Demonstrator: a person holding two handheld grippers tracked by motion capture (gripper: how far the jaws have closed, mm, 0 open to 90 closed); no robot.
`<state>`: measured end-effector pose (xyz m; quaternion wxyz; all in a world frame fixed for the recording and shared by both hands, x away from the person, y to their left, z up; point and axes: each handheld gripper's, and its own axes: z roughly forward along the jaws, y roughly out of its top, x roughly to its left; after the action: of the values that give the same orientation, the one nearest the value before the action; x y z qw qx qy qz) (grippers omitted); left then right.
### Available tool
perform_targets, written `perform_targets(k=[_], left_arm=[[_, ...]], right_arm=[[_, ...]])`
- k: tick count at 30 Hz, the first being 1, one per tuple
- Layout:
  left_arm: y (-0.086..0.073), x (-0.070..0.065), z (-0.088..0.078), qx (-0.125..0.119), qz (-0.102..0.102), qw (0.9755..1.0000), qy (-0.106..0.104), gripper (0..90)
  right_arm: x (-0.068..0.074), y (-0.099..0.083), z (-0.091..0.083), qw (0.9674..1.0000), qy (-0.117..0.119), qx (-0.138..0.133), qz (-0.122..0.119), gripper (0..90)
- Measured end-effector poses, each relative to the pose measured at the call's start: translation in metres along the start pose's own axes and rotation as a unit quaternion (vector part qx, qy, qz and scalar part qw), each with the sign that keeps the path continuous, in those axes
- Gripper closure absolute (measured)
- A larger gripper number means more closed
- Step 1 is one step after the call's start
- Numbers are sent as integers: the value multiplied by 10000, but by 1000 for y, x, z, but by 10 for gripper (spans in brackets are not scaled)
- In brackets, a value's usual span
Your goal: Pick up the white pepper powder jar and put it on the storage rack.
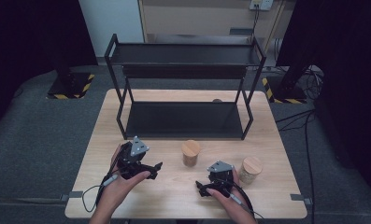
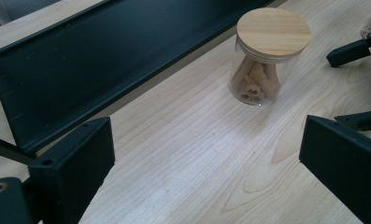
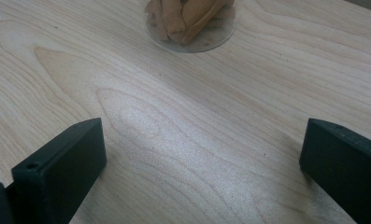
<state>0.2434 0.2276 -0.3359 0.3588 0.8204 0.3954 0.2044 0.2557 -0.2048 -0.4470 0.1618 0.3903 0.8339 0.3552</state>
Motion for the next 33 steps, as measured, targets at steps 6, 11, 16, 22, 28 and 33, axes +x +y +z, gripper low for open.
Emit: perform_targets(k=[6, 11, 16, 22, 28, 33], left_arm=[[-1, 4, -3, -21, -16, 10000, 26, 22], [-3, 7, -6, -38, -37, 10000, 54, 21], [-4, 11, -9, -55, -53, 9999, 91, 21], [-6, 15, -11, -80, -92, 9999, 118, 21], [-10, 18, -14, -124, -144, 9997, 140, 21], [-12, 20, -15, -116, -154, 9997, 151, 21]], right_arm=[[0, 0, 0, 10000, -6, -4, -10, 7], [0, 0, 0, 10000, -5, -3, -11, 7], [0, 0, 0, 10000, -5, -3, -12, 6], [0, 0, 0, 10000, -4, -3, -12, 7], [0, 0, 0, 10000, -5, -3, -11, 7], [0, 0, 0, 10000, -5, -3, -11, 7]])
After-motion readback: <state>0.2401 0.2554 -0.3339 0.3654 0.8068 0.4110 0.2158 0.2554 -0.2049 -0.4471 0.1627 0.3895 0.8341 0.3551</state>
